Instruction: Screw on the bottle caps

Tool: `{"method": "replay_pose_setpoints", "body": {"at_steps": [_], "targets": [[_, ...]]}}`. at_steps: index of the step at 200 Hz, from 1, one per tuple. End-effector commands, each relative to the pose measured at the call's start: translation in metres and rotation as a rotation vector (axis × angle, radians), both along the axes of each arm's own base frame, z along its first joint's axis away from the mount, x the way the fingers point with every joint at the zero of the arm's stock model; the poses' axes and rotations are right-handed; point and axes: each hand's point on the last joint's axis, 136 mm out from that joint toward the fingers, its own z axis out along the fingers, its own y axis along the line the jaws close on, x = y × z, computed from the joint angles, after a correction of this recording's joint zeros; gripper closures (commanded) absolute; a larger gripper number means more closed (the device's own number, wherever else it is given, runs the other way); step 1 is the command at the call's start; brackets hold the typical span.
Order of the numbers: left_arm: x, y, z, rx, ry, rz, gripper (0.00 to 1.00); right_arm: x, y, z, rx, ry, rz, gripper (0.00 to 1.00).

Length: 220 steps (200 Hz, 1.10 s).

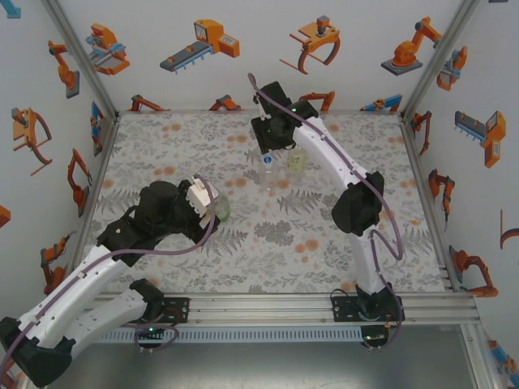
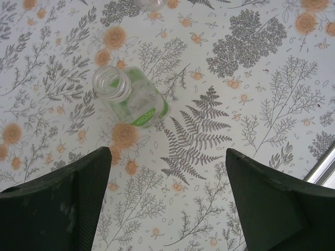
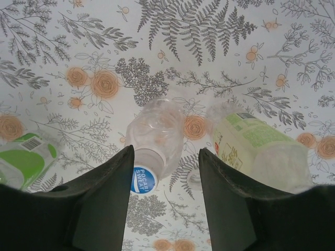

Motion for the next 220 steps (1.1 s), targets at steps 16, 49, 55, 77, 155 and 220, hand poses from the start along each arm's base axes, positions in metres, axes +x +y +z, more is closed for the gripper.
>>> {"method": "replay_pose_setpoints", "body": {"at_steps": [16,49,55,77,155,220], "targets": [[0.006,0.006,0.008,-0.040,-0.025,0.039,0.18,-0.015,-0.009,0.055,0.044,-0.084,0.010,0.49],[0.013,0.018,0.015,-0.066,-0.050,0.108,0.18,-0.045,0.004,0.076,0.115,-0.111,0.084,0.49],[0.015,0.020,0.016,-0.070,-0.053,0.122,0.17,-0.052,0.007,0.079,0.129,-0.120,0.102,0.49],[0.021,0.031,0.021,-0.095,-0.072,0.179,0.16,-0.079,0.019,0.084,0.209,-0.139,0.169,0.45],[0.036,0.066,0.036,-0.180,-0.134,0.342,0.10,-0.165,0.073,0.047,0.506,-0.226,0.382,0.24],[0.035,0.066,0.035,-0.180,-0.138,0.336,0.09,-0.186,0.120,0.011,0.636,-0.337,0.516,0.18]]}}
